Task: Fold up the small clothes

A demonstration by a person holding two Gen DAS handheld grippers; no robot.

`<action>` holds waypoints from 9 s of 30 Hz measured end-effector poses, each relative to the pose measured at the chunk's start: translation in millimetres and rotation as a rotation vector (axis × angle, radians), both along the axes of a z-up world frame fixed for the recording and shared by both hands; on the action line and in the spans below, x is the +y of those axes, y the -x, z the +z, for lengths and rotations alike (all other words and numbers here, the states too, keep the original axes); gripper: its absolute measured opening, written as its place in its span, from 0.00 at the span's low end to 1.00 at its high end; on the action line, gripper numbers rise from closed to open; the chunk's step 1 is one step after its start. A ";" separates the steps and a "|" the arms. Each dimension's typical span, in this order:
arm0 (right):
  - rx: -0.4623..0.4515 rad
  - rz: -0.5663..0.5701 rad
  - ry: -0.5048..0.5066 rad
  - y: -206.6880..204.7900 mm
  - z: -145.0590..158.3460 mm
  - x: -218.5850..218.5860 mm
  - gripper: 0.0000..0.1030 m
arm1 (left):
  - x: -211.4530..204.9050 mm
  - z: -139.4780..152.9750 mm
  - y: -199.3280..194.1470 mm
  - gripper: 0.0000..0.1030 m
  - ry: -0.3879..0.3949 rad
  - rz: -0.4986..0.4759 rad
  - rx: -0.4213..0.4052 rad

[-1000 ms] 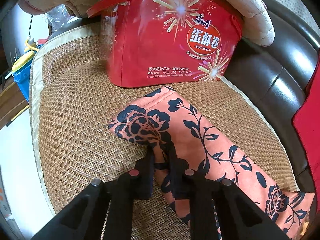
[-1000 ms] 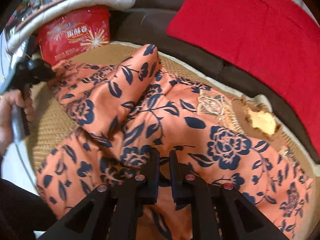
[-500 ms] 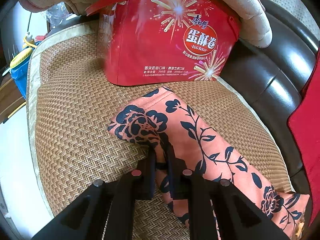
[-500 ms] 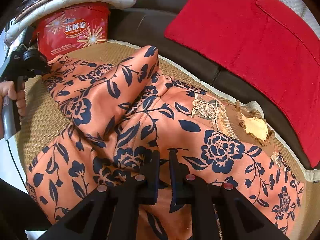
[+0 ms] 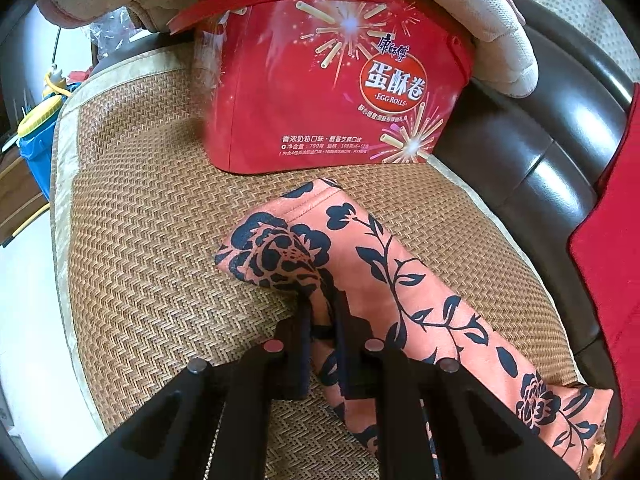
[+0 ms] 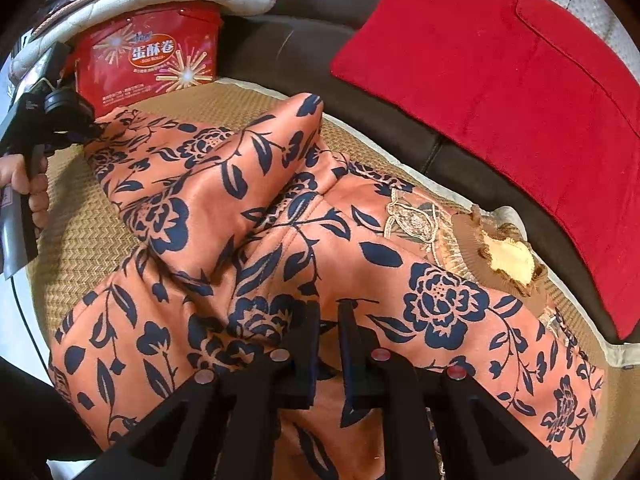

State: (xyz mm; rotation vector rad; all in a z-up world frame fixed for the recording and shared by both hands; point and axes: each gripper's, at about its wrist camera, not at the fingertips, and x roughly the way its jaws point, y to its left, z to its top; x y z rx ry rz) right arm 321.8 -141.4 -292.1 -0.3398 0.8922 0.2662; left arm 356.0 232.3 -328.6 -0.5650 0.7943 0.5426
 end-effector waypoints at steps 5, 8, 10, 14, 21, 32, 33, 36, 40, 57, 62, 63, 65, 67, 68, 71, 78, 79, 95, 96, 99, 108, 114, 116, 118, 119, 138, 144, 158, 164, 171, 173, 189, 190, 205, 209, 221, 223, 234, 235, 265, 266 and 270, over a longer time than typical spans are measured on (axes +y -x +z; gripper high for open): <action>0.009 0.024 -0.006 1.7 1.0 4.6 0.13 | 1.2 -0.8 -0.3 0.09 0.005 0.003 0.001; 0.015 0.036 -0.008 2.7 0.7 7.0 0.13 | 1.6 -0.8 -0.2 0.09 0.007 0.003 0.000; 0.016 0.044 -0.005 3.2 0.6 9.3 0.13 | 1.6 -0.8 -0.1 0.09 0.007 0.003 0.000; 0.015 0.055 0.002 4.7 0.4 13.5 0.13 | 1.5 -0.2 0.1 0.09 0.012 0.003 -0.007; 0.011 0.062 0.008 6.3 1.9 17.6 0.13 | -6.1 9.2 1.1 0.09 0.011 -0.021 -0.040; 0.040 -0.099 -0.051 -9.2 4.2 -38.2 0.13 | -128.1 66.1 -5.2 0.08 -0.101 -0.389 -0.252; 0.044 -0.128 -0.069 -11.9 4.6 -49.5 0.13 | -151.6 70.1 -4.9 0.07 -0.104 -0.458 -0.271; 0.060 -0.227 -0.146 -21.2 6.8 -88.4 0.13 | -211.9 77.5 0.1 0.07 -0.091 -0.644 -0.314; 0.078 -0.315 -0.308 -30.4 7.7 -139.7 0.13 | -291.9 77.6 16.0 0.07 -0.118 -0.881 -0.339; 0.184 -0.214 -0.846 -46.5 6.9 -158.3 0.59 | -106.2 74.1 7.3 0.77 -0.057 -0.391 -0.262; 0.207 -0.076 -1.050 -41.8 15.9 -109.0 0.75 | -82.5 38.4 -8.5 0.76 -0.026 -0.322 -0.081; 0.219 -0.053 -1.091 -42.2 17.6 -98.4 0.75 | -74.9 34.4 -8.5 0.76 -0.005 -0.307 -0.080; 0.253 -0.043 -1.146 -49.4 18.9 -72.4 0.74 | -70.0 34.3 -10.7 0.76 -0.011 -0.288 -0.072; 0.308 -0.060 -1.190 -63.7 16.0 -46.5 0.71 | -71.5 36.8 -11.5 0.76 -0.059 -0.274 -0.048; 0.320 -0.079 -1.202 -70.5 14.3 -37.7 0.70 | -70.5 35.5 -13.1 0.76 -0.071 -0.275 -0.035; 0.394 -0.150 -1.248 -96.6 3.2 -9.4 0.67 | -64.2 27.4 -16.4 0.76 -0.049 -0.283 0.016; 0.492 -0.395 -1.182 -137.7 -29.3 21.9 0.63 | -49.6 28.5 -13.7 0.76 0.021 -0.265 0.005; 0.488 -0.431 -1.162 -140.4 -32.7 21.5 0.63 | -50.1 29.9 -13.2 0.76 0.016 -0.271 0.004; 0.327 -0.589 -1.014 -186.2 -36.2 46.7 0.20 | -47.9 21.5 -18.7 0.76 0.084 -0.284 0.031; 0.327 -0.587 -0.998 -188.6 -38.2 47.2 0.10 | -47.0 21.2 -19.4 0.76 0.084 -0.284 0.033; 0.290 -0.557 -0.970 -190.6 -33.1 51.5 0.06 | -46.7 19.8 -20.1 0.76 0.089 -0.289 0.040; -0.037 -0.470 -1.004 -132.4 54.1 4.8 0.06 | -64.1 21.6 -24.2 0.76 0.072 -0.346 0.035; -0.241 -0.610 -1.037 -62.2 95.3 -116.1 0.06 | -118.0 29.6 -26.3 0.76 0.020 -0.488 -0.002; -0.313 -0.685 -0.993 -33.2 102.2 -157.9 0.06 | -141.7 34.3 -24.8 0.76 0.000 -0.548 -0.024; -0.358 -0.772 -0.968 -6.5 100.5 -197.4 0.06 | -169.0 38.4 -23.5 0.76 -0.027 -0.616 -0.045; -0.371 -0.818 -0.967 5.3 95.7 -215.1 0.06 | -182.0 40.1 -22.8 0.76 -0.041 -0.645 -0.054; -0.056 -1.149 -1.067 60.6 -22.0 -352.0 0.12 | -306.6 13.0 -29.1 0.76 -0.242 -0.854 0.019; -0.206 -1.024 -0.896 64.1 18.0 -359.5 0.12 | -342.9 6.6 -14.3 0.76 -0.278 -0.943 0.023; 0.170 -0.814 -0.830 21.0 -27.7 -344.6 0.13 | -361.3 -5.4 -6.6 0.76 -0.294 -1.054 0.066; 0.019 -0.856 -0.757 -9.4 -15.4 -358.1 0.12 | -337.6 8.1 -19.2 0.76 -0.311 -0.958 0.036; 0.035 -0.858 -0.739 -29.2 -29.1 -358.8 0.12 | -317.8 -10.5 -40.2 0.77 -0.297 -0.884 0.148; 0.038 -0.803 -0.764 -30.7 -23.0 -349.1 0.12 | -314.5 -4.1 -36.4 0.76 -0.293 -0.881 0.123; 0.306 -0.350 -0.578 -15.3 -21.2 -202.8 0.13 | -326.0 -0.3 -3.3 0.76 -0.364 -0.976 0.115; 0.298 -0.353 -0.590 -14.5 -19.2 -204.0 0.13 | -322.4 4.7 -1.7 0.77 -0.351 -0.970 0.100; 0.249 -0.546 -0.621 -7.6 -20.3 -255.8 0.13 | -329.5 12.8 15.7 0.77 -0.314 -1.029 0.097; 0.249 -0.457 -0.652 -5.6 -14.9 -235.0 0.13 | -333.4 27.0 29.7 0.77 -0.302 -1.060 0.037; 0.208 -0.472 -0.635 29.7 -6.9 -241.9 0.14 | -330.6 28.4 37.7 0.77 -0.285 -1.022 0.068; 0.163 -0.483 -0.665 40.1 4.1 -252.0 0.14 | -319.0 36.1 48.0 0.77 -0.286 -0.999 0.043; -0.042 -0.483 -0.749 118.2 39.4 -263.5 0.80 | -239.4 55.2 112.3 0.81 -0.374 -0.881 -0.059; -0.035 -0.483 -0.738 126.1 37.4 -261.4 0.80 | -228.9 53.2 121.7 0.81 -0.369 -0.867 -0.051; 0.563 -0.629 -0.550 228.2 -167.3 -236.4 0.79 | -149.6 -86.2 191.1 0.80 -0.061 -0.990 0.299; 0.564 -0.630 -0.562 227.9 -169.8 -235.5 0.75 | -149.9 -84.2 190.6 0.69 -0.048 -0.997 0.280; 0.558 -0.581 -0.613 231.9 -168.0 -230.7 0.07 | -145.1 -83.4 182.2 0.09 0.016 -1.025 0.267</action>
